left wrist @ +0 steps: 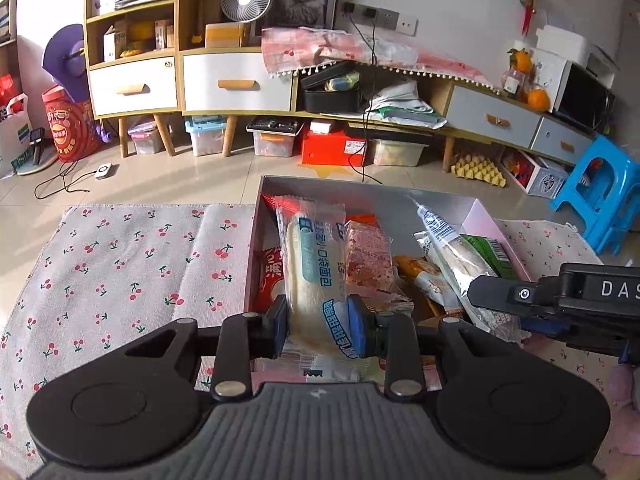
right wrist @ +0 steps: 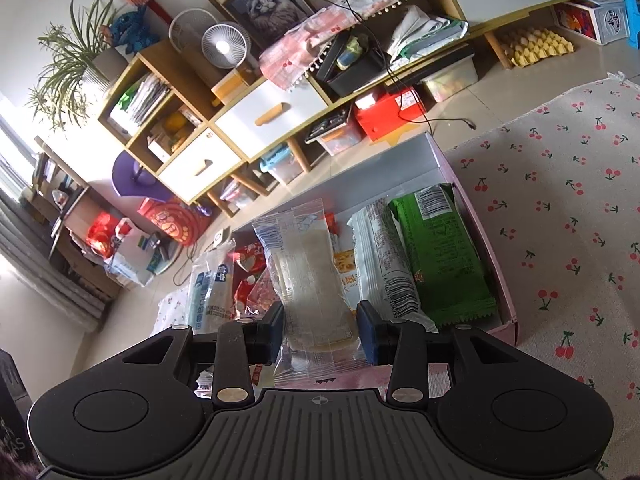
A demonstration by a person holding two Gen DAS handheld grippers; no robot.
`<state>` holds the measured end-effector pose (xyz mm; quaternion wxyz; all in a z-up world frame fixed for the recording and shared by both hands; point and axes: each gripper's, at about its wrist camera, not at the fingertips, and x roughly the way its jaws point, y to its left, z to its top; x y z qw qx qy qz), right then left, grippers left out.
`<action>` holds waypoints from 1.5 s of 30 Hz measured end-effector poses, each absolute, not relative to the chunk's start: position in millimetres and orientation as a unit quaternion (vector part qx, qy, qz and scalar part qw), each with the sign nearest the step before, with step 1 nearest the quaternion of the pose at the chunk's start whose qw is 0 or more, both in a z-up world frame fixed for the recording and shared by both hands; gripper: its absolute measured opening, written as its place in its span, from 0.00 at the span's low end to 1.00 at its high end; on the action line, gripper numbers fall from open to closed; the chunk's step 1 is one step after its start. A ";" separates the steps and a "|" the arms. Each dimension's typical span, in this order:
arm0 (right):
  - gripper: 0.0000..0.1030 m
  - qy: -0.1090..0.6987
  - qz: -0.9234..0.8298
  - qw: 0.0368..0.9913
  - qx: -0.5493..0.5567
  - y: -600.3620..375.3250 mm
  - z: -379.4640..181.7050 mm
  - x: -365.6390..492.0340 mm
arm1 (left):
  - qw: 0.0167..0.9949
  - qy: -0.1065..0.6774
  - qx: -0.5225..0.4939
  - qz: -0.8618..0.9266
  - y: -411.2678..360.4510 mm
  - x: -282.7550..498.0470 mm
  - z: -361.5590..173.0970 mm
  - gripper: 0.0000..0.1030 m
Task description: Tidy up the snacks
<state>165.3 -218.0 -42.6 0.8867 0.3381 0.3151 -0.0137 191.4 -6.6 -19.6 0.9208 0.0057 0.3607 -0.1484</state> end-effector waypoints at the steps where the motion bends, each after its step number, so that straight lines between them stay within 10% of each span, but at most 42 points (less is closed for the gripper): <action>1: 0.43 0.320 -0.012 0.884 0.342 -219.2 -43.0 166.0 | 0.924 0.355 0.009 -0.141 -7.8 190.8 -19.2 0.35; 24: 0.83 0.347 -0.024 0.904 0.248 -223.9 -14.9 131.5 | 0.916 0.386 0.048 -0.100 -8.1 157.0 -7.0 0.95; 45: 0.92 0.424 -0.094 0.883 0.176 -216.8 -13.2 52.9 | 0.895 0.435 0.054 -0.084 -18.3 90.7 0.0 0.99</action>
